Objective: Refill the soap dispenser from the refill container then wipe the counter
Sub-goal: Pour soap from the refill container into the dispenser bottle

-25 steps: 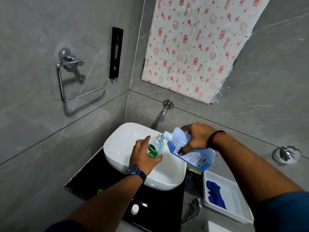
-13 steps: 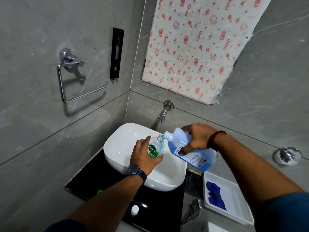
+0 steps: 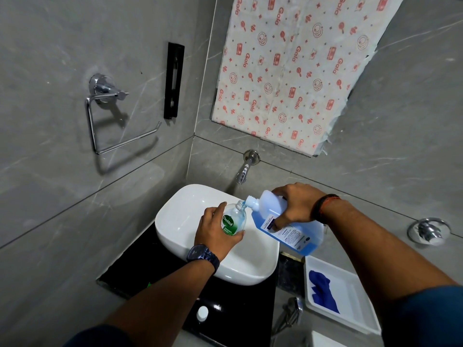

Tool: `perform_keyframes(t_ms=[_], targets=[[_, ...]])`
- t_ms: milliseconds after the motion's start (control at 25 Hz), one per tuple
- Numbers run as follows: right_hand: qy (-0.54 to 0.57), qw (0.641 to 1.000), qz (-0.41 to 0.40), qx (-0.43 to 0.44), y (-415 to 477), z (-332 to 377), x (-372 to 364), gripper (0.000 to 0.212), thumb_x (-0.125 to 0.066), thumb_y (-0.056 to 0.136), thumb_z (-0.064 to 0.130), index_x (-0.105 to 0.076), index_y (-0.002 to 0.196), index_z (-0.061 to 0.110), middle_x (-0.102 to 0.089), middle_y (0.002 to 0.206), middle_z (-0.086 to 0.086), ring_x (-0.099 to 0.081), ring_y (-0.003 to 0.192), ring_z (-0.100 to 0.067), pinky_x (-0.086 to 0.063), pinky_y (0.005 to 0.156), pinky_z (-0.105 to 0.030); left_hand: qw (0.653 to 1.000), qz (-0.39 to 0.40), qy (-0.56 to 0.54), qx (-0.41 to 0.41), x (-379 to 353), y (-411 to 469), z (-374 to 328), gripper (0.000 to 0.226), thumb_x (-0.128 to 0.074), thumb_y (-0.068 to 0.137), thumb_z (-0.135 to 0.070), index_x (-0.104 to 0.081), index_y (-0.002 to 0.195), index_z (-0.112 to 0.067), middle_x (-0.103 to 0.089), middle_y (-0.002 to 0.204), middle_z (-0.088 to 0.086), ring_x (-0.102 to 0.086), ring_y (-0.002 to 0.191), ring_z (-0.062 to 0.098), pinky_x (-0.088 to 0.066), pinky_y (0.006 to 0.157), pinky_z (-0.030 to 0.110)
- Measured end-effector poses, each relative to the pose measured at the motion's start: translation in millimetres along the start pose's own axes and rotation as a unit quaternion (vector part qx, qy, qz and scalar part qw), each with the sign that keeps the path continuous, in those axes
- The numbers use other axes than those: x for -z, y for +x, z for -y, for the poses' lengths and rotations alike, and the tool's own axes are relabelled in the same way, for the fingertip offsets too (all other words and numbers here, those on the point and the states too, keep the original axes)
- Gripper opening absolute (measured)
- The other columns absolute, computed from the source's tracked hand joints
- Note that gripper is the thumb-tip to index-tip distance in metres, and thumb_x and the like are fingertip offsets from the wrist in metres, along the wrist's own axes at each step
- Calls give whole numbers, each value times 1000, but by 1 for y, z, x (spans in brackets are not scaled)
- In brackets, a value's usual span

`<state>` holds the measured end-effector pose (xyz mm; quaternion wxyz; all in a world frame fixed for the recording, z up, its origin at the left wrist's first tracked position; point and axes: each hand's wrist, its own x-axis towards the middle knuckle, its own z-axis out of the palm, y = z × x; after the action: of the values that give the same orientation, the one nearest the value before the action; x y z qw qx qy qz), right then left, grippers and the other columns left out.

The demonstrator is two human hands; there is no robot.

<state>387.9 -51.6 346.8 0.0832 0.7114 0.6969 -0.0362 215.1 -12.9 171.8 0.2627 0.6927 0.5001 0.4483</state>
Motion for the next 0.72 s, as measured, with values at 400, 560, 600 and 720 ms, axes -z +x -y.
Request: perform_keyframes(t_ms=[400, 560, 600, 720], targets=[[-7, 1000, -2, 0, -2, 1, 4, 79, -75, 47, 71, -59, 114, 31, -66, 97, 5, -61, 82, -18, -48, 67, -28, 1000, 2, 5, -3, 1, 1, -2, 86, -84, 54, -41, -47, 128, -22, -51, 119, 4, -55, 104, 24, -51, 85, 33], [-7, 1000, 0, -1, -2, 2, 4, 82, -74, 46, 71, -58, 116, 32, -65, 97, 5, -61, 82, -18, -47, 67, -27, 1000, 0, 4, -3, 2, 1, -2, 85, -84, 54, -41, -47, 128, -23, -51, 118, 4, -55, 103, 24, -51, 85, 34], [-5, 1000, 2, -2, -2, 2, 5, 82, -74, 46, 71, -58, 116, 32, -65, 97, 5, -61, 83, -18, -46, 66, -27, 1000, 0, 4, -3, 2, 0, -2, 85, -84, 54, -42, -47, 128, -23, -51, 118, 4, -55, 103, 24, -51, 85, 34], [-4, 1000, 8, 1, -3, 3, 6, 79, -74, 48, 71, -58, 115, 32, -66, 98, 5, -61, 83, -17, -45, 64, -26, 1000, 0, 4, -2, 2, 0, -1, 86, -84, 54, -43, -46, 129, -24, -51, 119, 3, -55, 104, 24, -51, 84, 33]])
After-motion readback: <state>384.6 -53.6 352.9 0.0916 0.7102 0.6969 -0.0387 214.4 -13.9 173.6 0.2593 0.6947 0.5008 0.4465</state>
